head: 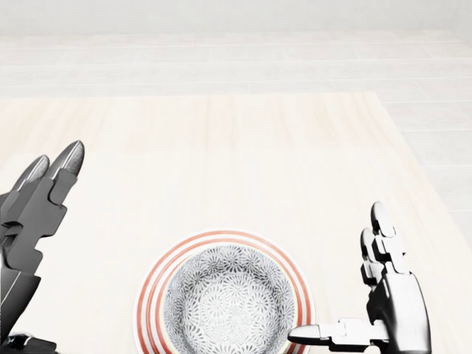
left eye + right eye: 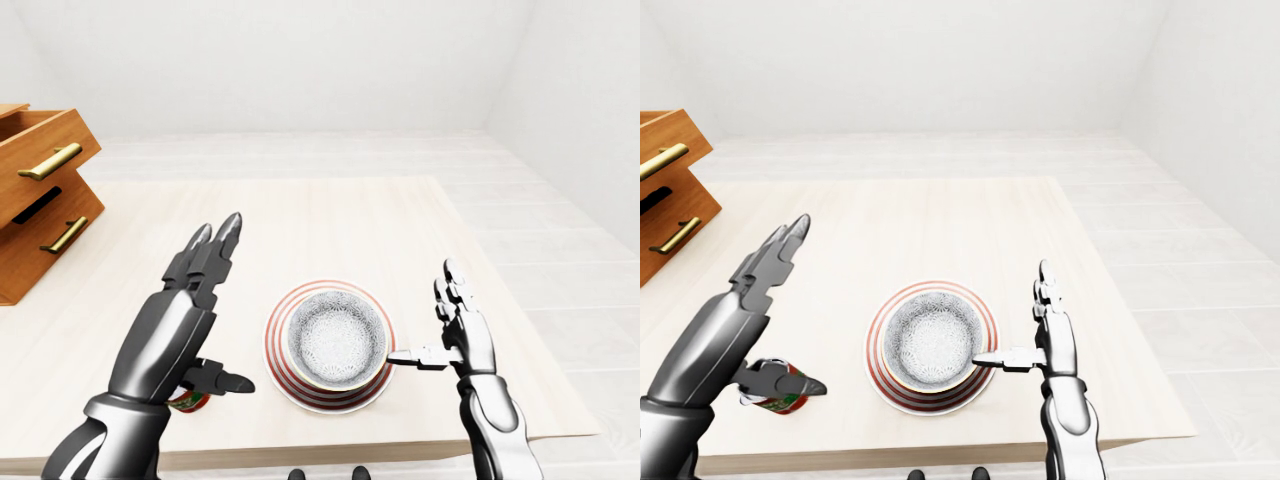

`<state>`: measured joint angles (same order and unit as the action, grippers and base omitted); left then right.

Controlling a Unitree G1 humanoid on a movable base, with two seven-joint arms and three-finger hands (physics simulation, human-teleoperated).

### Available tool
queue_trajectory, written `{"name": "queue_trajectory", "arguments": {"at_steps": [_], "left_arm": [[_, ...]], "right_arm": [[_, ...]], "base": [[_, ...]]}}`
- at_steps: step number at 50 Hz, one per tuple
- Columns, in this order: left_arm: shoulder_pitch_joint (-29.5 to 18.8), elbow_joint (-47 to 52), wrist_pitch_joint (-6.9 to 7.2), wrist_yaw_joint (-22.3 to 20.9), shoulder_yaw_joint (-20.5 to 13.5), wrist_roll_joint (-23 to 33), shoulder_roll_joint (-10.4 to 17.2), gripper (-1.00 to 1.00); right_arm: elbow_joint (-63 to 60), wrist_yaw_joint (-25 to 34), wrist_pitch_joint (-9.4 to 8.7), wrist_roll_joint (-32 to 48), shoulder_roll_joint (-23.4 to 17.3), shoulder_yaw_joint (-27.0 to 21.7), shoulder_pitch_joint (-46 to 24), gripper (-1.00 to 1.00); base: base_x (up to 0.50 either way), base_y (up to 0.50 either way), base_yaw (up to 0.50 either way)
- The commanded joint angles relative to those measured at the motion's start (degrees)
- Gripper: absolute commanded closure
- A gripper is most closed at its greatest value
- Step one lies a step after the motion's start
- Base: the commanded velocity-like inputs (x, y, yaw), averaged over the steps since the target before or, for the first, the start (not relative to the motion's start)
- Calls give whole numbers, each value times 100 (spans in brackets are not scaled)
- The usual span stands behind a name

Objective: Put the bowl on the plate.

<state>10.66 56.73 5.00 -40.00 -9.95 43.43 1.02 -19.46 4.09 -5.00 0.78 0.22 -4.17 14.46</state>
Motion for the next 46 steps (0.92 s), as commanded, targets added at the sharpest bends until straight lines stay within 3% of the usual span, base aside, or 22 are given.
{"name": "queue_trajectory", "arguments": {"at_steps": [1,15,28,46], "left_arm": [[-687,152,0,0,-611,-398,243,-100],[-596,-91,0,0,-706,-806,306,-100],[-708,-201,0,0,-792,-854,467,-100],[-703,-413,0,129,-891,-843,531,-100]], "right_arm": [[-258,31,0,24,-7,0,96,-100],[-1094,184,0,117,35,-121,620,-100],[-1699,465,0,198,206,-398,1038,-100],[-2522,1185,0,249,714,-1229,1506,-100]], "base": [[0,0,0],[0,0,0],[0,0,0],[0,0,0]]}}
